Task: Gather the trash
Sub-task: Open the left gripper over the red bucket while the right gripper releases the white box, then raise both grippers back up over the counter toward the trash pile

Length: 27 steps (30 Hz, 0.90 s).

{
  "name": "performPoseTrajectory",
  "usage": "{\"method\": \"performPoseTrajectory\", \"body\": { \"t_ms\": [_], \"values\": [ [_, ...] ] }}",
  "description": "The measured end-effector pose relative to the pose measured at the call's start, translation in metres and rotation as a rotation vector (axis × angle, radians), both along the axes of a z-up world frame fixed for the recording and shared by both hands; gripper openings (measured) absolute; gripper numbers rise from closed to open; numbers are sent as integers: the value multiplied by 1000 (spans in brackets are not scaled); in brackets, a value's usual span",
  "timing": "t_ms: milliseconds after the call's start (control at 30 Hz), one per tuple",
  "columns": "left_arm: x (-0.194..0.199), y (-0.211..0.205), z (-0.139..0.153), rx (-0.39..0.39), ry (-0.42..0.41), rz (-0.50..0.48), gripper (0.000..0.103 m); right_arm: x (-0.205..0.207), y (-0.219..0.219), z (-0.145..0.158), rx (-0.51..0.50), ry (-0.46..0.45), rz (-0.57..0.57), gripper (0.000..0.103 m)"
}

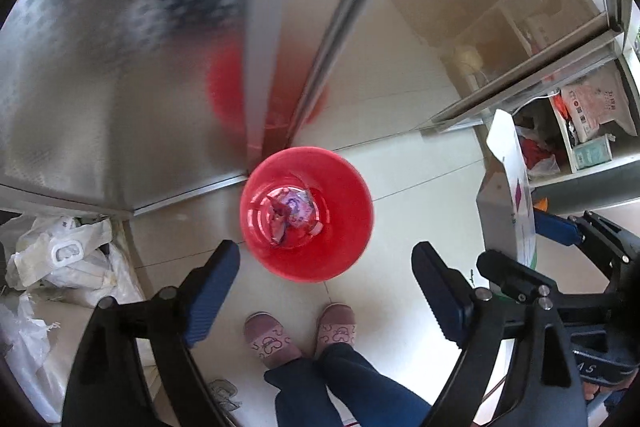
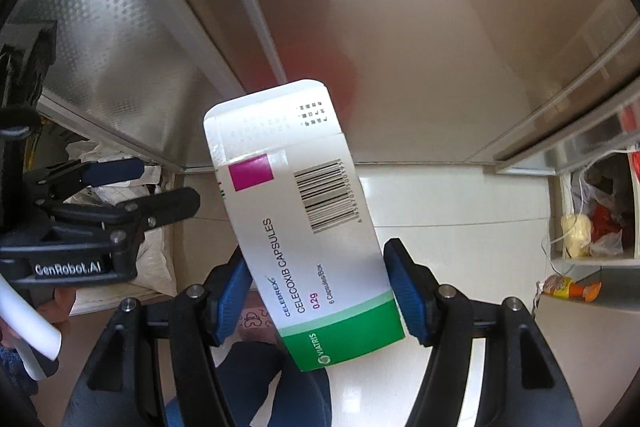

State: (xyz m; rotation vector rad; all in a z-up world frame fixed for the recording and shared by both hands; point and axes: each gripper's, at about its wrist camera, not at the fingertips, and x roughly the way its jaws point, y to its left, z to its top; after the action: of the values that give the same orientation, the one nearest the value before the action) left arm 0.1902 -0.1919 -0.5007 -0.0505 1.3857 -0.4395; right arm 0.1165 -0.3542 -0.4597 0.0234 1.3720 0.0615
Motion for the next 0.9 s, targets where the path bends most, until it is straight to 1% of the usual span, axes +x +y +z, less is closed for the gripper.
{"method": "performPoseTrajectory", "body": {
  "t_ms": [33, 100, 167, 433, 500, 533, 567, 600, 633, 667, 833, 900],
  "values": [
    [1, 6, 0, 7, -9, 8, 96, 2, 6, -1, 1, 1, 5, 63],
    [3, 14, -1, 23, -19, 22, 103, 6, 17, -3, -4, 5, 15, 63],
    [5, 22, -4, 42, -19, 39, 103, 10, 23, -9, -7, 14, 22, 63],
    [11, 38, -10, 22, 14, 35, 103, 16, 39, -20, -35, 31, 38, 64],
    [12, 39, -11, 24, 18, 28, 103, 17, 33, -23, -38, 36, 31, 65],
    [11, 40, -11, 25, 16, 26, 103, 17, 33, -24, -35, 41, 28, 66],
    [11, 41, -11, 25, 14, 24, 103, 16, 31, -24, -34, 46, 27, 74],
    [11, 41, -10, 26, 12, 25, 103, 16, 31, -25, -36, 47, 26, 77],
    [11, 41, -10, 29, 9, 27, 103, 17, 31, -25, -45, 44, 25, 85],
    [10, 41, -8, 33, 4, 26, 103, 16, 32, -23, -47, 40, 29, 91],
    [6, 43, 3, 51, -8, 23, 103, 11, 34, -18, -50, 36, 26, 91],
    [4, 44, 15, 78, -15, 31, 103, 10, 36, -10, -51, 29, 17, 91]
  ]
}}
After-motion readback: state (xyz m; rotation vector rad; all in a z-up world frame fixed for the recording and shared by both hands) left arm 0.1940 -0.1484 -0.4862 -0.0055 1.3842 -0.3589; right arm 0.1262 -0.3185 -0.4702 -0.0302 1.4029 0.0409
